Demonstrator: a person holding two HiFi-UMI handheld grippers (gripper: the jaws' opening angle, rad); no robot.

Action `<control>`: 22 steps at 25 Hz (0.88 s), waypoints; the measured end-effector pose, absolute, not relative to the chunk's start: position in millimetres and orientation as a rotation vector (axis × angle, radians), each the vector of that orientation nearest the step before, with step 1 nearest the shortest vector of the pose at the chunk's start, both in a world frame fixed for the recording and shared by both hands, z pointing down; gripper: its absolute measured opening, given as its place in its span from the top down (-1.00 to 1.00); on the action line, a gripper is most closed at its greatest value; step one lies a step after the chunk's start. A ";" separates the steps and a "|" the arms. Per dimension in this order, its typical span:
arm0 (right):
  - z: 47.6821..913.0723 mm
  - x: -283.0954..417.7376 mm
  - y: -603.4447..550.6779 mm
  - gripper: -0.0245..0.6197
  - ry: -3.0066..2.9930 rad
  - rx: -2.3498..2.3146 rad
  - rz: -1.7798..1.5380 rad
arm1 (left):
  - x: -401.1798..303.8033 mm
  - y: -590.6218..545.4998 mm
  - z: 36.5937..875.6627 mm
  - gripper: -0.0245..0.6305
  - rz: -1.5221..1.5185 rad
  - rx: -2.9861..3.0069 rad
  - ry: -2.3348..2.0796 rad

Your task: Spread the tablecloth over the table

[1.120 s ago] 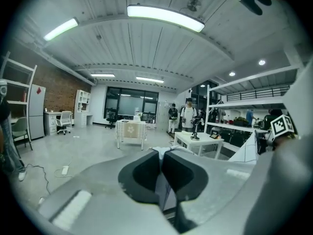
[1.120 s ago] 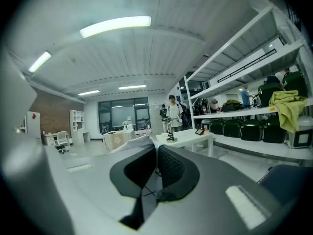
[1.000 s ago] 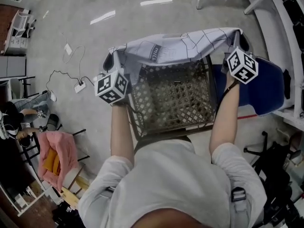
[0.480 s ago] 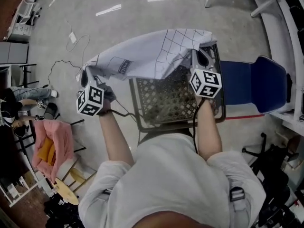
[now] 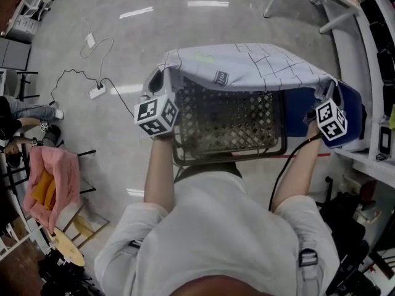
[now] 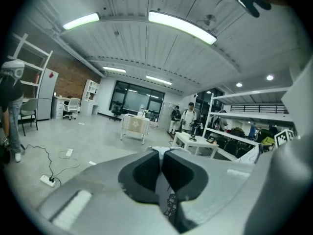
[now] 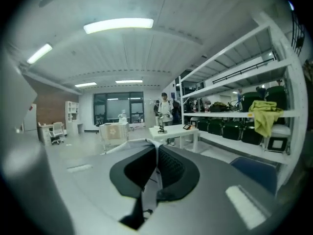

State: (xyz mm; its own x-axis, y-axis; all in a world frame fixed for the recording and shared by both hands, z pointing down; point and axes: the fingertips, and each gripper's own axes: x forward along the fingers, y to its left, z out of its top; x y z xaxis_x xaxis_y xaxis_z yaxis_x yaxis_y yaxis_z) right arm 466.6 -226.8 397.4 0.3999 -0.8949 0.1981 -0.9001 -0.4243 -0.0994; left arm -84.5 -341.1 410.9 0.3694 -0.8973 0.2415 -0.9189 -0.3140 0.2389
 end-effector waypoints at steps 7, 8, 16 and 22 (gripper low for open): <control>435.1 310.7 -268.4 0.90 -1.935 2.239 0.323 | -179.7 -318.2 412.0 0.85 0.050 2.155 -1.729; 438.3 285.2 -274.7 0.90 -1.982 2.181 0.310 | -185.1 -314.4 409.7 0.85 0.046 2.151 -1.758; 442.5 239.8 -251.6 0.90 -1.967 2.186 0.355 | -169.3 -283.0 428.7 0.85 0.177 2.219 -1.759; 446.0 315.9 -184.5 0.90 -1.839 2.340 0.429 | -170.8 -254.4 443.4 0.85 0.132 2.167 -1.743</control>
State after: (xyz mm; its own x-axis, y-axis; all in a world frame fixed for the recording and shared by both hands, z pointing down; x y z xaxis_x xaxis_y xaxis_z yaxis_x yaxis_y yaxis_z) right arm 315.9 -184.5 446.0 0.2149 -0.9284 0.3030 -0.9667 -0.2463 -0.0690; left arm -170.8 -254.4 443.4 0.2368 -0.9270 0.2910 -0.9603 -0.1778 0.2151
